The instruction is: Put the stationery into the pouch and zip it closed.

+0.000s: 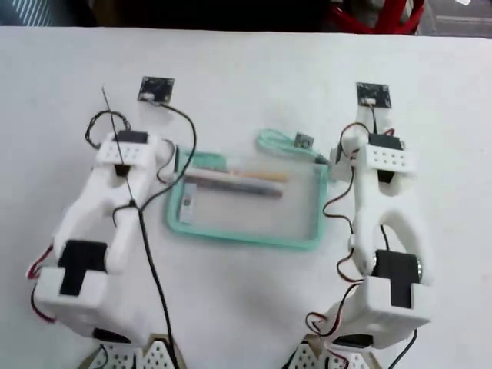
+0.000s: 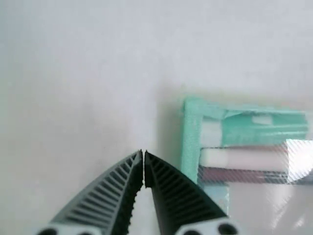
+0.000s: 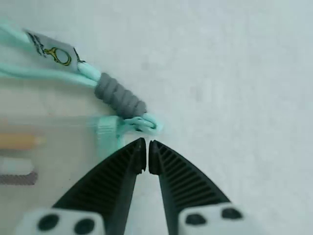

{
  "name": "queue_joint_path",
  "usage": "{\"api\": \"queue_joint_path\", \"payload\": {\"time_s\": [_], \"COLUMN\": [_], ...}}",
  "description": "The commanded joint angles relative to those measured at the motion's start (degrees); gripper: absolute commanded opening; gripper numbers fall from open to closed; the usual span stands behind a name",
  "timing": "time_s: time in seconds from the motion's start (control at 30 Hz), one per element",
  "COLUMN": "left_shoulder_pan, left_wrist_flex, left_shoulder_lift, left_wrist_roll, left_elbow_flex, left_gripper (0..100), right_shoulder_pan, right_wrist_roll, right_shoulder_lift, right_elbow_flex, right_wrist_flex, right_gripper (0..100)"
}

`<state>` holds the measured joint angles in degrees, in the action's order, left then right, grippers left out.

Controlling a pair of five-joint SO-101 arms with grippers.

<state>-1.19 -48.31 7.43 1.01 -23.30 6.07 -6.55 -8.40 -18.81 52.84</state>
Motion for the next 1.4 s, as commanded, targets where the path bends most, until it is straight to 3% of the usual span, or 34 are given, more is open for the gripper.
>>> {"api": "queue_joint_path", "payload": {"time_s": [0.0, 0.27, 0.47, 0.63, 0.8, 0.9, 1.0, 1.17, 1.37], "left_shoulder_pan": [2.0, 1.8, 1.7, -0.6, -0.9, -0.5, -0.9, -0.6, -0.9], "left_wrist_flex": [6.7, 17.9, 26.2, 22.5, 21.6, 21.5, 16.5, -0.8, -9.1], "left_shoulder_lift": [-12.0, -34.4, -57.5, -72.8, -82.9, -85.4, -87.5, -95.2, -107.6], "left_wrist_roll": [-0.7, -0.7, -1.9, -4.3, -5.1, -12.2, -16.2, -16.1, -16.5], "left_elbow_flex": [-9.1, -28.0, -44.0, -44.9, -36.9, -30.9, -24.4, -12.3, -9.8], "left_gripper": [2, 2, 3, 2, 3, 3, 3, 3, 3], "right_shoulder_pan": [-3.4, -5.9, -7.2, -4.8, -2.9, -4.3, -7.1, -14.3, -16.0], "right_wrist_roll": [-1.7, -1.5, -1.5, -1.8, -2.0, -2.0, -2.0, -2.0, -2.0], "right_shoulder_lift": [-4.9, -13.1, -10.1, 4.4, 28.4, 43.0, 56.4, 74.1, 85.7], "right_elbow_flex": [2.4, 12.5, 15.5, 14.9, 14.7, 14.6, 14.6, 14.6, 14.8], "right_wrist_flex": [-1.2, 1.2, 3.8, 11.8, 19.8, 24.6, 28.7, 33.5, 38.6], "right_gripper": [1.7, 1.7, 1.7, 1.8, 1.8, 1.8, 1.8, 1.8, 1.8]}}
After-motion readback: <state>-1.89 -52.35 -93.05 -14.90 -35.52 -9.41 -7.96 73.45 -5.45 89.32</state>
